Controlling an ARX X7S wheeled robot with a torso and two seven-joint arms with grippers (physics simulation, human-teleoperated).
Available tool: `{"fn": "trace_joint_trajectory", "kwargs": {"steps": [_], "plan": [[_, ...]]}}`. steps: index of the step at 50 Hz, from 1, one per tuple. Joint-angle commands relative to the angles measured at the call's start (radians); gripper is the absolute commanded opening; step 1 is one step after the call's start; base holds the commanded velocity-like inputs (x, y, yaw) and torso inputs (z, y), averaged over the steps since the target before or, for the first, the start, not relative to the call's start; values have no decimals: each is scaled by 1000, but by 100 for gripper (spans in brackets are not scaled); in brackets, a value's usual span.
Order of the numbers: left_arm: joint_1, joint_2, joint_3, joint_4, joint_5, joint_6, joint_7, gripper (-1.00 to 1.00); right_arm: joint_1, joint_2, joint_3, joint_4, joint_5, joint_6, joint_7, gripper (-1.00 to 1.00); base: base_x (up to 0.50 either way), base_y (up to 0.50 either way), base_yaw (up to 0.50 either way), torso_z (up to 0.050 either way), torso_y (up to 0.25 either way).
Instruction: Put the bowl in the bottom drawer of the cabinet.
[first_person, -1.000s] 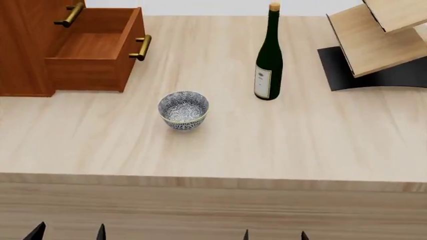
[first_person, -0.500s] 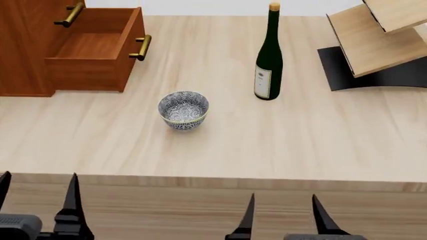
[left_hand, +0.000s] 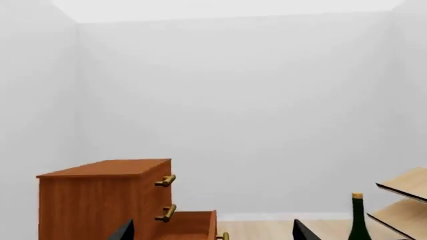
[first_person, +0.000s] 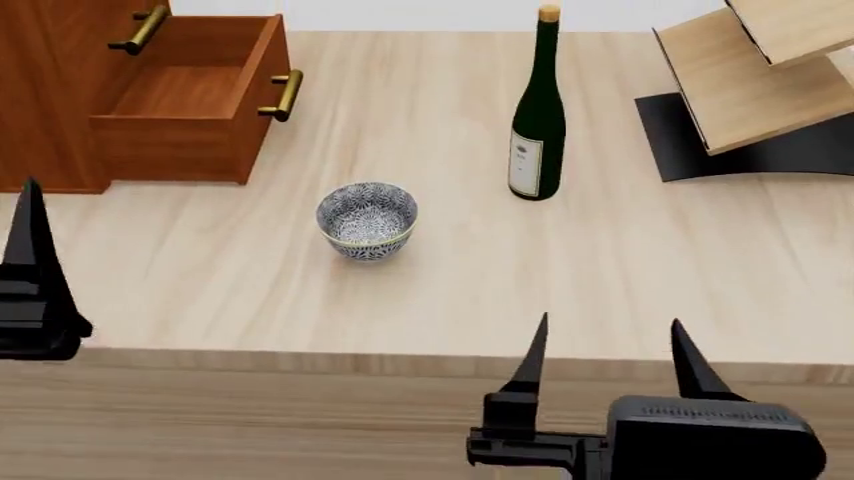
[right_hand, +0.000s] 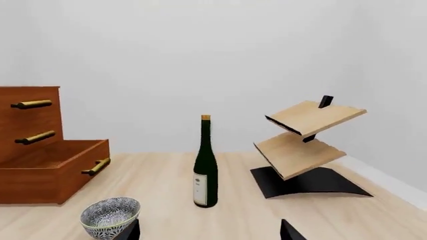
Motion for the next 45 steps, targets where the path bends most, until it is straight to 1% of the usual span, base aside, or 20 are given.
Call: {"fn": "trace_joint_trajectory", "kwargs": {"steps": [1, 6, 20, 31, 45], "plan": [[-141, -45, -36, 71, -31, -93, -21, 100, 36, 11, 22, -27, 26, 56, 17, 100, 0, 0, 0, 0, 0], [-211, -66, -53, 109, -61, -161, -31, 100, 47, 17, 31, -41, 39, 81, 22, 100, 0, 0, 0, 0, 0], [-304, -105, -90, 192, -127, -279, -50, 100, 121, 46, 34, -96, 59, 188, 36, 100, 0, 0, 0, 0, 0], [-318, -117, -116, 216, -163, -320, -54, 100, 183, 70, 27, -150, 71, 287, 50, 100, 0, 0, 0, 0, 0], [-338, -134, -126, 238, -184, -350, -62, 100, 228, 78, 18, -176, 83, 335, 58, 100, 0, 0, 0, 0, 0]]}}
